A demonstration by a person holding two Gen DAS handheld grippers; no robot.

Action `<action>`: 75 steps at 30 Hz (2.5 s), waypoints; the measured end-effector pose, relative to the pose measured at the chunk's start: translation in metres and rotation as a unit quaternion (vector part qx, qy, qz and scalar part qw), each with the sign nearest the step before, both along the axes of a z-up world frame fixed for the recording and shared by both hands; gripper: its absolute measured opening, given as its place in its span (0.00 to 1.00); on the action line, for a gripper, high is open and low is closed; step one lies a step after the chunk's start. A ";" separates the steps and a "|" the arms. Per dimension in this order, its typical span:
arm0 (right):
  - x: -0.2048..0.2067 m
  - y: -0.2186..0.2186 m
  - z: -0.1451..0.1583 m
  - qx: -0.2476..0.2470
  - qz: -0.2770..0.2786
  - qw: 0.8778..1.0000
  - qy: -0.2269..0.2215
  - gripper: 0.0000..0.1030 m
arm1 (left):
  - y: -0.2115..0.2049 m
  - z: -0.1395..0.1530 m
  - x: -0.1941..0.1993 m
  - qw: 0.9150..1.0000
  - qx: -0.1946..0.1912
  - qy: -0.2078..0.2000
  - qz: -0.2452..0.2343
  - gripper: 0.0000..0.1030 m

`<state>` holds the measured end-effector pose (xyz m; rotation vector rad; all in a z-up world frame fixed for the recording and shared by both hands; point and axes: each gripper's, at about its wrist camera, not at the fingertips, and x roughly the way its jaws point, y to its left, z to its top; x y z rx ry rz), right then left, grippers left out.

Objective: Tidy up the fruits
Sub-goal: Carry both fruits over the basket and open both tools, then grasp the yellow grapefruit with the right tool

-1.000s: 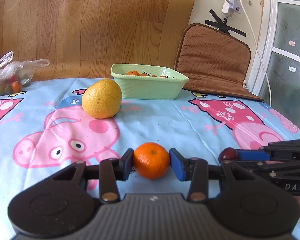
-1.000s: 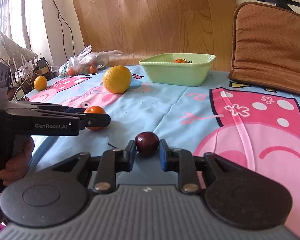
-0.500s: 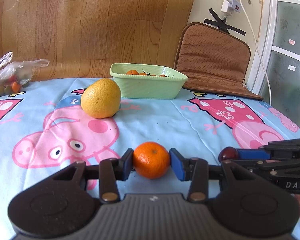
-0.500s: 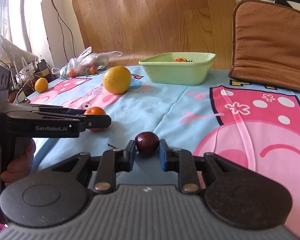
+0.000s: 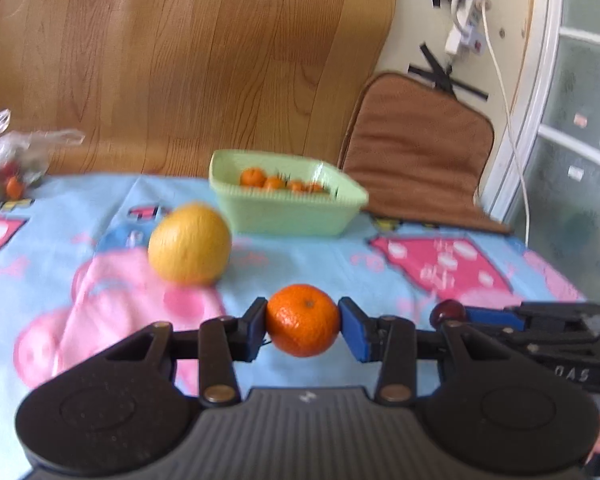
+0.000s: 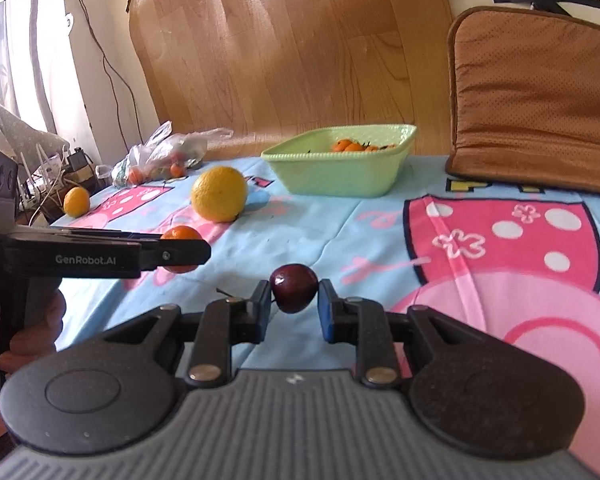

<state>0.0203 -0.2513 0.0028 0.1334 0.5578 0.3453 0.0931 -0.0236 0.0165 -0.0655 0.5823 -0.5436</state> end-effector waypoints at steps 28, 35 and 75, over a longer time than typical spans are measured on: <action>0.135 -0.045 0.023 0.090 -0.085 0.989 -0.075 0.47 | -0.025 0.044 0.080 0.997 -0.029 0.012 0.066 0.49; 0.067 -0.009 0.006 0.046 -0.010 0.999 -0.022 0.47 | 0.027 0.011 -0.021 0.996 0.013 -0.007 0.083 0.49; -0.017 0.162 -0.018 -0.447 0.297 0.829 -0.155 0.70 | 0.107 0.006 -0.029 0.989 -0.129 0.050 0.054 0.51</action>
